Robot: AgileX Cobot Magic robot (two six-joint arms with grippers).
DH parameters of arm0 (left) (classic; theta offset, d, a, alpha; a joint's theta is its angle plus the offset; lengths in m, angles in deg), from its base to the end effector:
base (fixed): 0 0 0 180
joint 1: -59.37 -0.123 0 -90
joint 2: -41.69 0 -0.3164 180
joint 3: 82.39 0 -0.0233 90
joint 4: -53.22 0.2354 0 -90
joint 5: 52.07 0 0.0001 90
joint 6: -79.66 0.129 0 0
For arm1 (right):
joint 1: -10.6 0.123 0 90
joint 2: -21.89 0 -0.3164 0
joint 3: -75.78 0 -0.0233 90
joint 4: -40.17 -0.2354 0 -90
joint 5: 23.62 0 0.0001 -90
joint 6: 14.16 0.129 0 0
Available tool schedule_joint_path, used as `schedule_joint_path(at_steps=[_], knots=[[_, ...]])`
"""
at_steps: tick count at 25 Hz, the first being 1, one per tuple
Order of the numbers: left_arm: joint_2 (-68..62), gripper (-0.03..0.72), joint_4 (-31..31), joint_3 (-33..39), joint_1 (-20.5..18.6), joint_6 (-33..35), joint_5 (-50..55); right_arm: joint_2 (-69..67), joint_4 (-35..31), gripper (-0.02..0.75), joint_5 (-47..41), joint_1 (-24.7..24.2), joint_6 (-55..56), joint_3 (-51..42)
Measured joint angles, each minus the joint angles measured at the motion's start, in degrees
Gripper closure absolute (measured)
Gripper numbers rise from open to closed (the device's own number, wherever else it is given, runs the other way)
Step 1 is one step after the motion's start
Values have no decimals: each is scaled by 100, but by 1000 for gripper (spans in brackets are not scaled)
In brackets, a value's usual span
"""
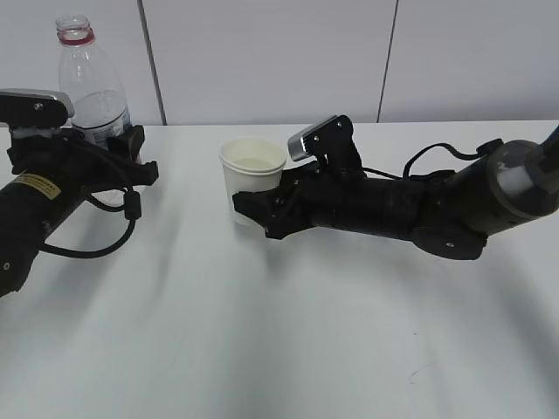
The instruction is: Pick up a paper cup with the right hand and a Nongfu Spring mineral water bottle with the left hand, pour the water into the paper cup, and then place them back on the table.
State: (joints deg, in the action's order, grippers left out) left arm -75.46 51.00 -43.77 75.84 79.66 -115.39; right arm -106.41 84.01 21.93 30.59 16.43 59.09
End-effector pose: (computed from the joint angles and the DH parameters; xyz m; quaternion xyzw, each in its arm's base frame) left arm 0.3763 -0.1066 0.1938 0.0853 0.7171 -0.0927 0.6855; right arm 0.4072 0.2159 0.1559 -0.3048 0.7391 0.2872 0.5277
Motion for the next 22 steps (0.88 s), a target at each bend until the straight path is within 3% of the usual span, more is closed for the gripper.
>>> schedule_joint_path(at_steps=[7,22], knots=[[0,323,0,0,0,0,0,0,-711,230,0,-87,-248,0],[0,323,27,0,0,0,5,0,-1908,230,-308,-891,-1027,0]])
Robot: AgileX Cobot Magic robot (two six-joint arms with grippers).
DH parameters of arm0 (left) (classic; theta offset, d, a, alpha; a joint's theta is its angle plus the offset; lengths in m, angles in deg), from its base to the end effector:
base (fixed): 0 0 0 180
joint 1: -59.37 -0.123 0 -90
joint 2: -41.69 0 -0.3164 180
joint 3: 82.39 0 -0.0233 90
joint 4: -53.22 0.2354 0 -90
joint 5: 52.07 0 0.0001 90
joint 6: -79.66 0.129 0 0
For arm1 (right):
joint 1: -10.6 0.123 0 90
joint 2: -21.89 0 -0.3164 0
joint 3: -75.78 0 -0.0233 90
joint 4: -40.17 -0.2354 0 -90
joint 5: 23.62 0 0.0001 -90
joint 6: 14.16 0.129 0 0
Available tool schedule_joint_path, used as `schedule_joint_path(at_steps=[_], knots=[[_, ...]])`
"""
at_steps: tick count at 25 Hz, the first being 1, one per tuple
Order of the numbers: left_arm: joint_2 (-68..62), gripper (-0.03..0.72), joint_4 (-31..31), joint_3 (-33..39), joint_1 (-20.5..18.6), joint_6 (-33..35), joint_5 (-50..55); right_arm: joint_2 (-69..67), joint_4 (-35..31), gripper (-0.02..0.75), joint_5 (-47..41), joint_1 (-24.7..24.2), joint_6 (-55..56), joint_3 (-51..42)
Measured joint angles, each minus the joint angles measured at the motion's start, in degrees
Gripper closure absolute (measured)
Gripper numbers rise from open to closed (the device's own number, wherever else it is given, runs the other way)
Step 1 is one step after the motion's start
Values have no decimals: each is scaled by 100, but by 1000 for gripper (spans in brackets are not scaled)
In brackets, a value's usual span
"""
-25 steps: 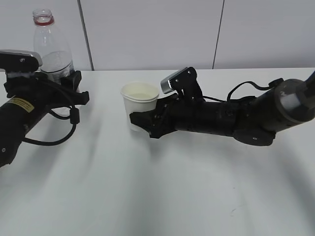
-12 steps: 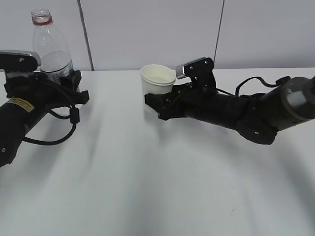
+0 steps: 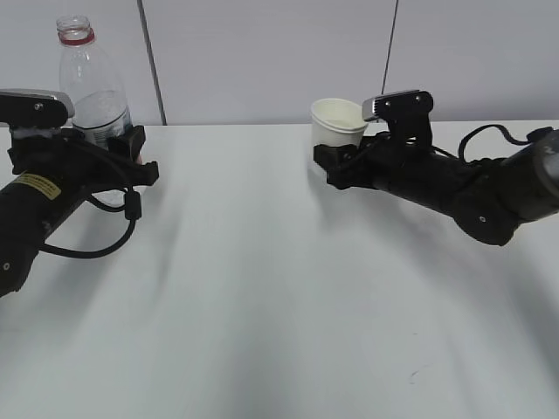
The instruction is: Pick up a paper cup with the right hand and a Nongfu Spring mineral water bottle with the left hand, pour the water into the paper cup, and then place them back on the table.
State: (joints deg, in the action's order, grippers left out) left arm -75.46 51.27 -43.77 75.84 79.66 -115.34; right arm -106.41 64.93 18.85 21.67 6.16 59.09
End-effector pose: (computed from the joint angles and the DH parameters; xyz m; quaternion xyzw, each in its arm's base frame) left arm 0.3761 -0.1071 0.1937 0.0876 0.7171 -0.0934 0.6851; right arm 0.4539 0.1259 0.1592 -0.1518 0.7766 0.1788 0.5847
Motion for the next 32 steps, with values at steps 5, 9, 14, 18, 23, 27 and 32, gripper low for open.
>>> schedule_joint_path(at_steps=[5,9,14,18,23,27,32], knots=[[0,323,4,0,0,0,0,0,-493,230,-66,-311,-306,0],[0,323,4,0,0,0,4,0,-807,230,-108,-397,-709,0],[0,323,4,0,0,0,4,-98,-1182,230,-118,-407,-1222,0],[0,323,4,0,0,0,67,-318,-1308,230,-88,-407,-1303,0],[0,323,4,0,0,0,112,-643,-1390,230,169,-407,-1319,0],[0,323,4,0,0,0,118,-865,-1416,230,695,-407,-1319,0],[0,323,4,0,0,0,305,-1089,-1428,230,921,-407,-1319,0]])
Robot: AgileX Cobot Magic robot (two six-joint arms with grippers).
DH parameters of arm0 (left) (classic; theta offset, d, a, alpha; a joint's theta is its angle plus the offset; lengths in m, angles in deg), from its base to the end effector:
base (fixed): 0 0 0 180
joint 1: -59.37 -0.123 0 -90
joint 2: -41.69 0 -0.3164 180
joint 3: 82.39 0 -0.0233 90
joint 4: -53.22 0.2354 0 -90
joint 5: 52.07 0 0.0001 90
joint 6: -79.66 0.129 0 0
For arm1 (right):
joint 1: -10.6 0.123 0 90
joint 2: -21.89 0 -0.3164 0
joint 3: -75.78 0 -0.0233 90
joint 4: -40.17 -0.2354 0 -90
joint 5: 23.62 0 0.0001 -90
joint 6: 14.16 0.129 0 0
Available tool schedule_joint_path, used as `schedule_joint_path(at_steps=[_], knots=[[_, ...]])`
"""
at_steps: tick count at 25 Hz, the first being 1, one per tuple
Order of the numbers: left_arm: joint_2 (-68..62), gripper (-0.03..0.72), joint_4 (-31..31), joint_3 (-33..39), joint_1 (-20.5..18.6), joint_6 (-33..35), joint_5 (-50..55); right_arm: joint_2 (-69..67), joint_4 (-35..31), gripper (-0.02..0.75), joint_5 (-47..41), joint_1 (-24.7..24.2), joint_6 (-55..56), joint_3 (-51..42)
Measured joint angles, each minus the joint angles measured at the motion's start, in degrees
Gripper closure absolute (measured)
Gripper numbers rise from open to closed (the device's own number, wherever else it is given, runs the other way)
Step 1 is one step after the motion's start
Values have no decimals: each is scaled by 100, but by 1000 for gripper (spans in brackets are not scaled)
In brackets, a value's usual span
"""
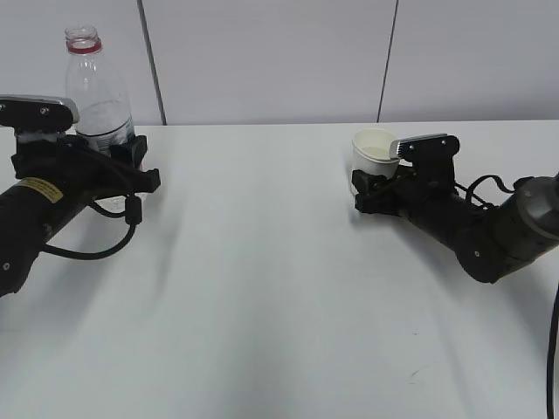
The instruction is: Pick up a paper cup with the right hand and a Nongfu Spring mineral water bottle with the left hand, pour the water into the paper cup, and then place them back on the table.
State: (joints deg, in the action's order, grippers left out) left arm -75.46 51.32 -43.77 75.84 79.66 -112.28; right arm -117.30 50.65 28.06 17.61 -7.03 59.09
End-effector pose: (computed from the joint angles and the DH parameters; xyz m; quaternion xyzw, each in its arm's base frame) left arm 0.3756 -0.1072 0.1868 0.0905 0.7351 -0.0912 0.6657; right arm 0.4746 0.0769 0.0920 -0.0879 0.7859 0.0969 0.6044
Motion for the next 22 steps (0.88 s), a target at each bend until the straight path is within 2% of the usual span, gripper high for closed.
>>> schedule_joint_path(at_steps=[9,15,22], knots=[[0,323,0,0,0,0,73,-235,-36,230,515,0,-13,19],[0,323,0,0,0,0,37,-246,-39,227,526,0,-13,19],[0,323,0,0,0,0,18,-266,-39,132,426,0,-13,27]])
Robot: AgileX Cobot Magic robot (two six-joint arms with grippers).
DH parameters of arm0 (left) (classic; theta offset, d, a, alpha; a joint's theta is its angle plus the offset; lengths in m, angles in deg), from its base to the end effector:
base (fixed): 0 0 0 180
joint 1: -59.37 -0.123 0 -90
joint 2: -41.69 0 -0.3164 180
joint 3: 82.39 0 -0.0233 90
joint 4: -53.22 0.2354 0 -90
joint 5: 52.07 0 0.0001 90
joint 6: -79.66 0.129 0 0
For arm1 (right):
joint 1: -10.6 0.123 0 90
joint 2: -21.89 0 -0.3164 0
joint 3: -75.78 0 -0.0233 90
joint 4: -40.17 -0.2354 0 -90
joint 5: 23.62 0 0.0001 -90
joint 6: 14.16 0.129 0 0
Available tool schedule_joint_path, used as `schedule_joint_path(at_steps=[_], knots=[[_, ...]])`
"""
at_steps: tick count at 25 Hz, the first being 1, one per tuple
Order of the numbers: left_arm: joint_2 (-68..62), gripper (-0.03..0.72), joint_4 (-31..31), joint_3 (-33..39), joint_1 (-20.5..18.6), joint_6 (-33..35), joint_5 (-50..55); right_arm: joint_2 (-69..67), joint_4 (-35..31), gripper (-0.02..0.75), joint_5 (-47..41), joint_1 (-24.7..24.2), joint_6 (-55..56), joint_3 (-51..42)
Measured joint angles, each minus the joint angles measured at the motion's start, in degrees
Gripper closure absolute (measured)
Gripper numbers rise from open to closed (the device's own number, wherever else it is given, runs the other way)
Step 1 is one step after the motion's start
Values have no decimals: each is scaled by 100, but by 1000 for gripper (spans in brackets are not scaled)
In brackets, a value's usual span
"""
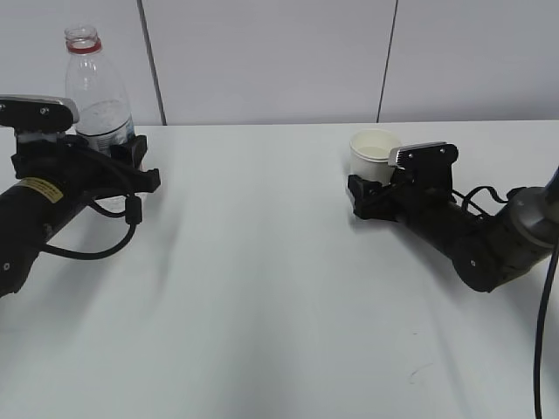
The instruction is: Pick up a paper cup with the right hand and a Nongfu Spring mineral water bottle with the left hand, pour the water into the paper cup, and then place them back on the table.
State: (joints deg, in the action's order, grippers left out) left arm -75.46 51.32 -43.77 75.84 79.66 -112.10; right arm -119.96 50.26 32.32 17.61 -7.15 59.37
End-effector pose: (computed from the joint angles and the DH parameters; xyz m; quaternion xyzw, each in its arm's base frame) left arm 0.3755 -0.1072 0.1864 0.0906 0.7361 -0.0910 0.6645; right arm 0.4762 0.0774 0.0802 -0.0841 0.7759 0.1019 0.6169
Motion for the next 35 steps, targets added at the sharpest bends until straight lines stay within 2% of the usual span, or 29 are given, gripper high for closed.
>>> schedule_joint_path(at_steps=[15,29,35], knots=[[0,323,0,0,0,0,0,254,-10,126,17,0,0,-370],[-30,323,-23,0,-5,60,-33,1335,-234,144,24,0,-124,-1559],[-472,323,-24,-186,-5,93,-263,1954,-366,144,32,0,-375,-2010]])
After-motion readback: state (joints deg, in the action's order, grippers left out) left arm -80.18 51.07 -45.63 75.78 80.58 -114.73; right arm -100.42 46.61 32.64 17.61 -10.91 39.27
